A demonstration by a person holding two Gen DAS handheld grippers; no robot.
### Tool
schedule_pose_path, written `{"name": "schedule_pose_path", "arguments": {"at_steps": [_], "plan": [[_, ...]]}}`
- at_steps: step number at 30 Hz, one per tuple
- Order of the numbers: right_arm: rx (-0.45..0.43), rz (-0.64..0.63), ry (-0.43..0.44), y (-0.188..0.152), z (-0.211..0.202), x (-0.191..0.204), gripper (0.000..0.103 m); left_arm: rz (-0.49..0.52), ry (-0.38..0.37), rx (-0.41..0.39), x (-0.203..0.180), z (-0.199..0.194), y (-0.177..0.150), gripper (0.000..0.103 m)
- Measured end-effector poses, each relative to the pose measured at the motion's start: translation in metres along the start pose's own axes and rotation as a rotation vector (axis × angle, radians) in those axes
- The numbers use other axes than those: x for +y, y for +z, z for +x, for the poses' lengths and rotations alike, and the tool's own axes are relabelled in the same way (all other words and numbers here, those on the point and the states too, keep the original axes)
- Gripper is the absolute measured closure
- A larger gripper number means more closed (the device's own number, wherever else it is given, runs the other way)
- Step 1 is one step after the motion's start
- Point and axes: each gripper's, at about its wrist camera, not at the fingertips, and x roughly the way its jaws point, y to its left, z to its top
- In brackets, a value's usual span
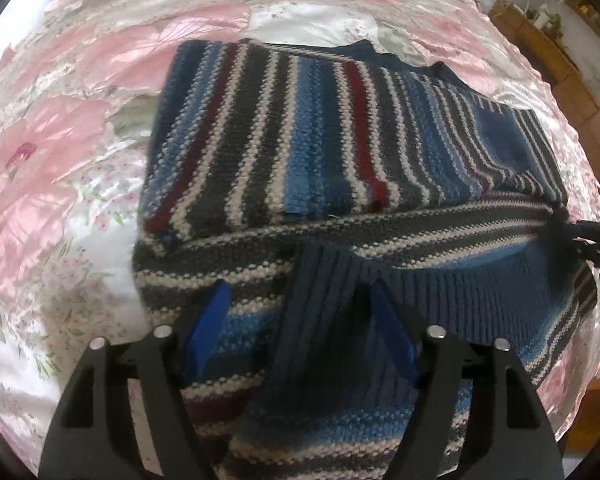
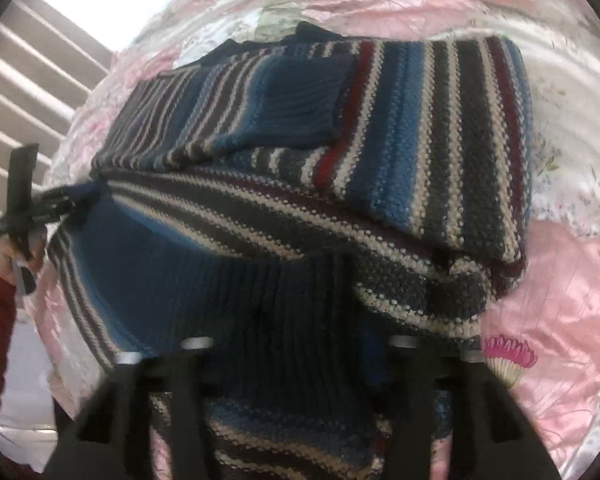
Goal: Fold small clothes
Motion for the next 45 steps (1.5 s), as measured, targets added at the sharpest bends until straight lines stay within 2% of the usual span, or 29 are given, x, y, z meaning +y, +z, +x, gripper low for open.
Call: {"name": "schedule_pose_path", "arguments": {"at_steps": [1, 3, 4, 6, 10, 15, 19, 22, 27, 32, 36, 45], "plan": [[-0.008, -0.011, -0.010, -0.001, -0.002, 0.001, 0.086, 0.009, -0.011, 0.002, -0.003, -0.001, -0.001, 0.066], [-0.036, -0.002, 0.002, -0.004, -0.013, 0.001, 0.090, 0.011, -0.026, 0.000, -0.005, -0.003, -0.003, 0.077], [-0.053, 0.015, 0.028, -0.006, -0.019, -0.001, 0.092, 0.016, -0.021, -0.013, -0.007, -0.007, -0.003, 0.094], [-0.108, 0.036, 0.098, -0.012, -0.037, -0.002, 0.092, 0.015, -0.045, -0.032, -0.010, -0.016, -0.006, 0.094], [-0.138, 0.029, 0.108, -0.018, -0.053, 0.003, 0.093, 0.010, -0.074, -0.099, -0.017, -0.041, -0.013, 0.094], [-0.138, 0.038, 0.104, -0.024, -0.056, 0.005, 0.093, -0.015, -0.101, -0.142, -0.017, -0.059, -0.023, 0.094], [-0.189, 0.062, 0.135, -0.012, -0.072, 0.002, 0.093, -0.050, -0.131, -0.193, -0.012, -0.078, -0.017, 0.094], [-0.262, 0.078, 0.139, 0.009, -0.096, -0.002, 0.093, -0.097, -0.155, -0.263, -0.005, -0.098, 0.003, 0.094], [-0.357, 0.118, 0.091, 0.070, -0.119, -0.014, 0.093, -0.143, -0.130, -0.365, -0.003, -0.113, 0.064, 0.094], [-0.384, 0.150, 0.027, 0.132, -0.103, -0.029, 0.093, -0.147, -0.051, -0.414, -0.005, -0.093, 0.123, 0.094], [-0.343, 0.204, -0.007, 0.169, -0.065, -0.046, 0.093, -0.170, -0.011, -0.380, -0.003, -0.056, 0.150, 0.094], [-0.281, 0.274, -0.045, 0.181, -0.008, -0.082, 0.093, -0.194, 0.069, -0.314, 0.011, 0.009, 0.167, 0.093]]}}
